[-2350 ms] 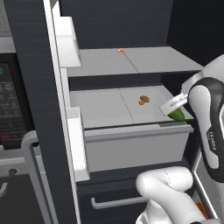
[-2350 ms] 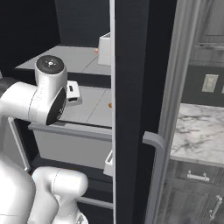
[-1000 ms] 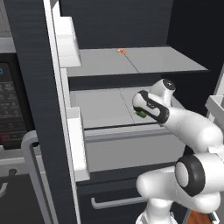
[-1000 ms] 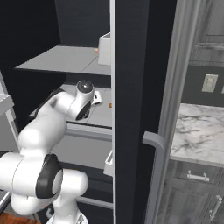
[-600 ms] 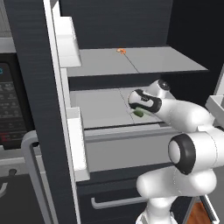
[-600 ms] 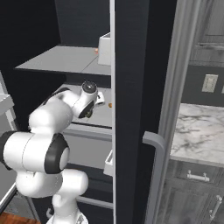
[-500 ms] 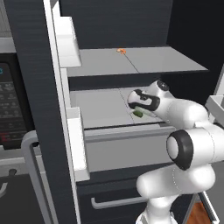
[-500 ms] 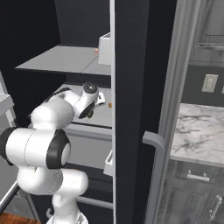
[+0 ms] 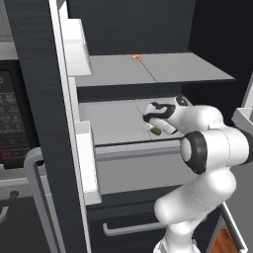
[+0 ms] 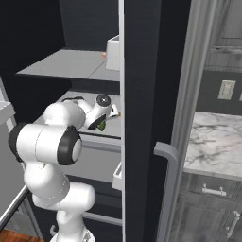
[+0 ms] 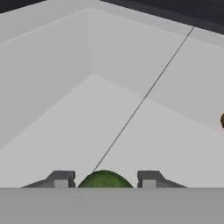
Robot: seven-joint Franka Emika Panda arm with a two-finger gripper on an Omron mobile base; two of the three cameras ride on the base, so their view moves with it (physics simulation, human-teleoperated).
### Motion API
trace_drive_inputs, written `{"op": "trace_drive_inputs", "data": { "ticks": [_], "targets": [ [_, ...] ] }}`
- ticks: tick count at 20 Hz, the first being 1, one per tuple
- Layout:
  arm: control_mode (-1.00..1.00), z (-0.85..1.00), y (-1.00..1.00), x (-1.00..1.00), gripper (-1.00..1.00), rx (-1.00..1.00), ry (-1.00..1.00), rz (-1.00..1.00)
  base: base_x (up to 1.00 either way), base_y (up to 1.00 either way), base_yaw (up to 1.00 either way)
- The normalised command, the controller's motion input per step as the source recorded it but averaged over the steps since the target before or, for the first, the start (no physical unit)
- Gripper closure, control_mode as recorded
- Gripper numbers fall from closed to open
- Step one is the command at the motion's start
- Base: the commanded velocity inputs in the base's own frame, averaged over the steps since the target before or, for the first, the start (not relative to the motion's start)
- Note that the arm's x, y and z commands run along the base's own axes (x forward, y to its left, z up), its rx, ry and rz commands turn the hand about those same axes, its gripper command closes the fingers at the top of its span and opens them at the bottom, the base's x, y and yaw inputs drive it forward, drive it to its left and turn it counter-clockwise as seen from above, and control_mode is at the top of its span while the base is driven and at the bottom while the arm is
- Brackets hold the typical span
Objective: Transport the steak and avocado to the fridge. Place the steak on the rack containing meat and place the avocado on the rack containing the vegetable, ensuring meats and vegetables are on different racks.
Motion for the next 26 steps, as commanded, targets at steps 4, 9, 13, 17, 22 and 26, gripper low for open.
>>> {"op": "trace_drive_inputs", "data": {
  "ticks": [4, 9, 13, 17, 22, 26],
  "targets": [
    [-1.00, -0.29, -0.03, 0.38, 1.00, 0.00, 0.00, 0.00, 0.00, 0.00, 0.00],
    [-1.00, -0.09, 0.00, 0.59, 1.00, 0.00, 0.00, 0.00, 0.00, 0.00, 0.00],
    [-1.00, -0.14, 0.00, 0.27, -1.00, 0.00, -0.01, 0.00, 0.00, 0.00, 0.00],
    [-1.00, 0.00, 0.00, -0.11, -1.00, 0.00, -0.11, 0.00, 0.00, 0.00, 0.00],
    [-1.00, 0.03, 0.00, -0.03, -1.00, 0.00, -0.18, 0.00, 0.00, 0.00, 0.00],
    [-1.00, 0.05, 0.00, -0.27, -1.00, 0.00, -0.12, -0.02, 0.00, 0.00, 0.00]
  ]
}}
